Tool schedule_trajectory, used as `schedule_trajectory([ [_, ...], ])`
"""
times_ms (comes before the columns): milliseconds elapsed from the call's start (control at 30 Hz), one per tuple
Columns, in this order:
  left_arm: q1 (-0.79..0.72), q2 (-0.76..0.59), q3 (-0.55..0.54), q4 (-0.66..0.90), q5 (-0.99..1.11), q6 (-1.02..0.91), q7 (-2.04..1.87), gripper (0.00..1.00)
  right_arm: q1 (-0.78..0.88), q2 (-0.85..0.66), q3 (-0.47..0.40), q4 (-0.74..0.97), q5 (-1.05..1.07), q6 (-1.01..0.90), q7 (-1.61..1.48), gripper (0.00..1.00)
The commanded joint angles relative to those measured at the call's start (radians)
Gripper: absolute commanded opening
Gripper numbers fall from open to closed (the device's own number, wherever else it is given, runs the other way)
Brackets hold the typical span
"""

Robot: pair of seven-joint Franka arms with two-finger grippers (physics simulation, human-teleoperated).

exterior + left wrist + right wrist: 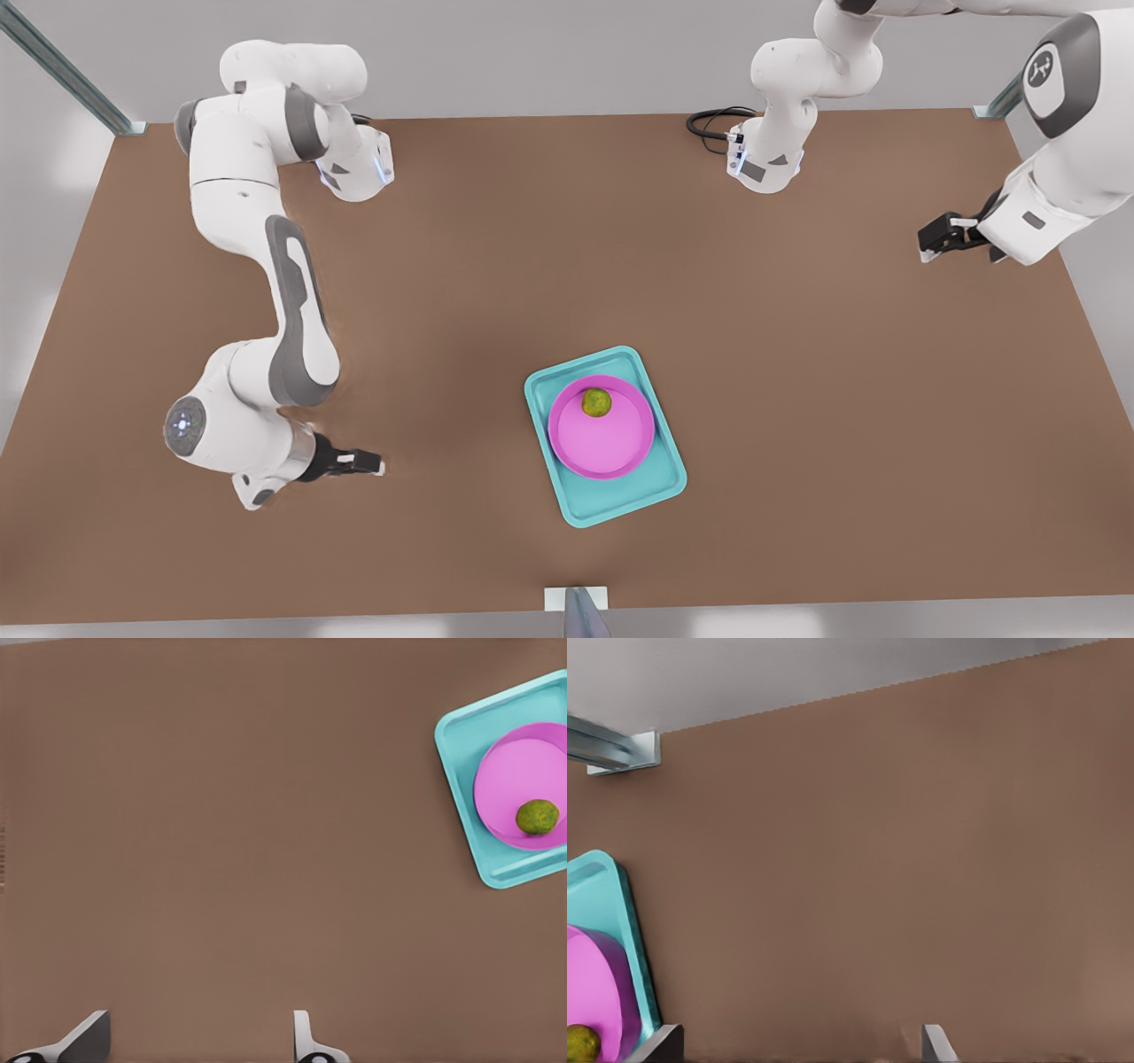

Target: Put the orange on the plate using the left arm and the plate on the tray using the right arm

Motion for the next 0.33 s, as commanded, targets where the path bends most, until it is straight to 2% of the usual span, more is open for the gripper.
schedule_trajectory([
  [0, 0.001, 0.002, 0.0, 0.001, 0.006, -0.001, -0.009, 1.0, -0.027, -0.049, -0.011, 0.117, -0.446, -0.602, -0.559, 1.0],
  [33, 0.001, 0.002, 0.0, 0.0, 0.006, -0.001, -0.008, 1.0, -0.024, -0.196, 0.001, 0.113, -0.447, -0.65, -0.507, 1.0],
  [100, 0.001, 0.011, -0.001, -0.006, -0.005, 0.0, -0.006, 1.0, -0.033, -0.494, 0.005, -0.151, -0.417, -0.636, -0.289, 1.0],
  [200, 0.001, 0.064, -0.004, -0.014, -0.008, -0.001, 0.008, 1.0, -0.023, -0.635, 0.005, -0.321, -0.419, -0.523, -0.273, 1.0],
  [300, -0.004, 0.115, -0.006, -0.068, -0.008, 0.034, 0.005, 1.0, -0.024, -0.643, 0.005, -0.334, -0.417, -0.515, -0.272, 1.0],
])
